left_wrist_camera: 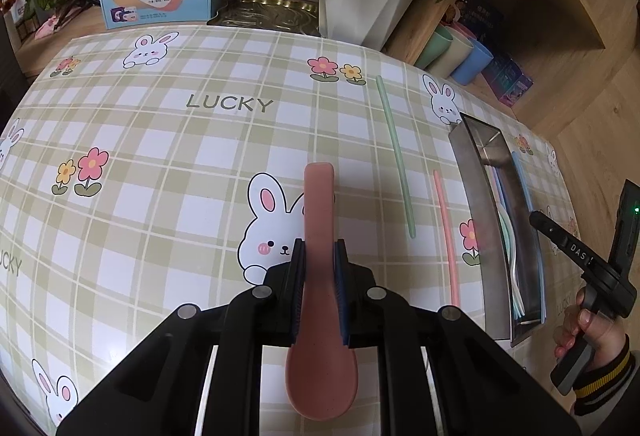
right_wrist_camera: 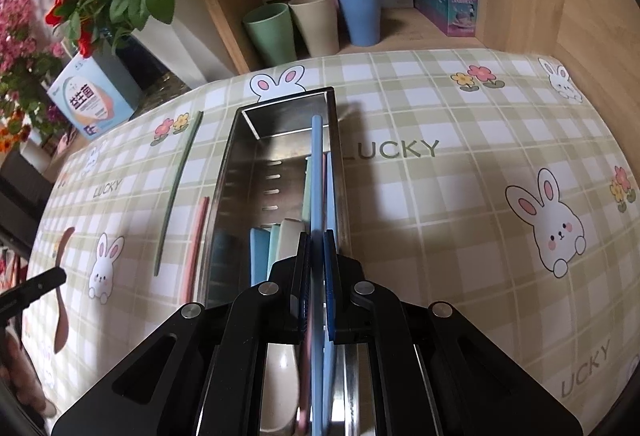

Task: Organize utensils
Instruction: 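Carry the blue chopstick into the steel rack with the right tool and open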

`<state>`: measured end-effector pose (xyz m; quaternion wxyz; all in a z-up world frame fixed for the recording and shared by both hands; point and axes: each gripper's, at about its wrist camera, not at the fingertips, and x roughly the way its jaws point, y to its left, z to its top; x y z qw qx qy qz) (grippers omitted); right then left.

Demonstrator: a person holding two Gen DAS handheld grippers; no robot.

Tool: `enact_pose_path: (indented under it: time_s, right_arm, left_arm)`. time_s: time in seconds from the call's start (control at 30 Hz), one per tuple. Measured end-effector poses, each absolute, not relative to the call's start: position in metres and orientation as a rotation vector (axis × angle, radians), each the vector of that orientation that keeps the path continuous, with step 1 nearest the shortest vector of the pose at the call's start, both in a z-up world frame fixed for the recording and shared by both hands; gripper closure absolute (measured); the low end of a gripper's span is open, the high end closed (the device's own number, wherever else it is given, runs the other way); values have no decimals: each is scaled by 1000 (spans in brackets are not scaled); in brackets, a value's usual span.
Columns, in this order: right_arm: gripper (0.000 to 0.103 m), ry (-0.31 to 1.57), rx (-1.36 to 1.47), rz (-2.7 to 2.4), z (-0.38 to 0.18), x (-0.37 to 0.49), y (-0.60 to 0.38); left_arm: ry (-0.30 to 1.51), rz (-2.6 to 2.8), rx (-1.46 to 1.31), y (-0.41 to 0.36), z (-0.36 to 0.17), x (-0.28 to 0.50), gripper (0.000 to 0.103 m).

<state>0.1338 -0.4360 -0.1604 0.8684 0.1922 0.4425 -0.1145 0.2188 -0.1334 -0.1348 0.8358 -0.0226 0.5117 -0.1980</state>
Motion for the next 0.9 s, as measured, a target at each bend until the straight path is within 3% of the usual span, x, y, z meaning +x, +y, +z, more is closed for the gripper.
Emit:
enact_pose_path:
  time_s: [0.9]
  right_arm:
    - [95,962,448,-253,-155,123,-446]
  left_arm:
    - [1108,-478,-32,-170,-122,212,89]
